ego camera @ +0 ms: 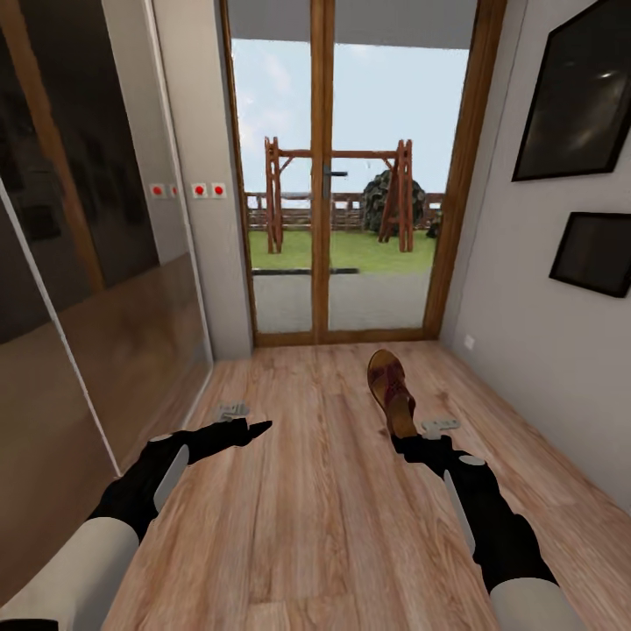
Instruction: Pick up the two gym shoes and the two sandals from the corridor floor and place them onto the hallstand (shoe rack) in the corridor, making sure they are on the rack and not on the floor. Arrange them so the two gym shoes are next to each other and the two sandals are next to each other.
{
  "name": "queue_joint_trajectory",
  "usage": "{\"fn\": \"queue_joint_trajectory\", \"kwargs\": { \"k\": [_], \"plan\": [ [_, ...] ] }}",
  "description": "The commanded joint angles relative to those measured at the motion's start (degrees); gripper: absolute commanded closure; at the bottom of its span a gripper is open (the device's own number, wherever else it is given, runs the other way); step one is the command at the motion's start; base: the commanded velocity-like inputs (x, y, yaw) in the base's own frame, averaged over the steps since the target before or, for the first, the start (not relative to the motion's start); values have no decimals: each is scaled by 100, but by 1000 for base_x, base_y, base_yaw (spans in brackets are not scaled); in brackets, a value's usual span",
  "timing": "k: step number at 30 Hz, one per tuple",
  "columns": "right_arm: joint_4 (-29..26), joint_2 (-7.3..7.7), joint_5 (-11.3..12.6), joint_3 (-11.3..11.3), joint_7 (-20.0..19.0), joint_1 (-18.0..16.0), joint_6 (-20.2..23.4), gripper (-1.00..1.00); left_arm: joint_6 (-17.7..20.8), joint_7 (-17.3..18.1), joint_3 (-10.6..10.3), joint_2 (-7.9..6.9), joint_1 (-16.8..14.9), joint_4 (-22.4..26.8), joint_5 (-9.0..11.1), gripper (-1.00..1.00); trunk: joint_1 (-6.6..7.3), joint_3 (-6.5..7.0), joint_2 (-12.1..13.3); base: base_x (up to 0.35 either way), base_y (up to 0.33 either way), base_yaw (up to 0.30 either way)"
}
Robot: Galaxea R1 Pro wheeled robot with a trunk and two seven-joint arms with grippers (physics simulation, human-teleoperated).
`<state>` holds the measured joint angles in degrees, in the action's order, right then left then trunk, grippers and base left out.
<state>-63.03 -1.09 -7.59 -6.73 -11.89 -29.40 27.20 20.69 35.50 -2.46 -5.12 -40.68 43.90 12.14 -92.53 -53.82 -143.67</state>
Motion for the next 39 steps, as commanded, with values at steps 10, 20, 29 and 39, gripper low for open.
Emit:
{"fn": "queue_joint_trajectory", "kwargs": {
  "k": [10, 20, 29, 39],
  "plan": [
    [-9, -11, -36, -21, -41, -5, 31, 100, 49, -8, -17, -3, -2, 5, 60, -100, -2, -6, -2, 338, 53, -273],
    [-12, -6, -33, -22, -41, -4, 31, 100, 49, -8, -17, -4, -2, 6, 60, -100, -2, -6, -2, 263, 2, -300],
    [-16, -6, -33, -26, -41, -5, 31, 100, 49, -8, -17, -6, -2, 5, 60, -100, -2, -6, -2, 96, 0, -300],
    [-16, -6, -32, -25, -41, -4, 31, 100, 49, -7, -17, -6, -2, 5, 60, -100, -2, -6, -2, 7, 0, -300]
  ]
}}
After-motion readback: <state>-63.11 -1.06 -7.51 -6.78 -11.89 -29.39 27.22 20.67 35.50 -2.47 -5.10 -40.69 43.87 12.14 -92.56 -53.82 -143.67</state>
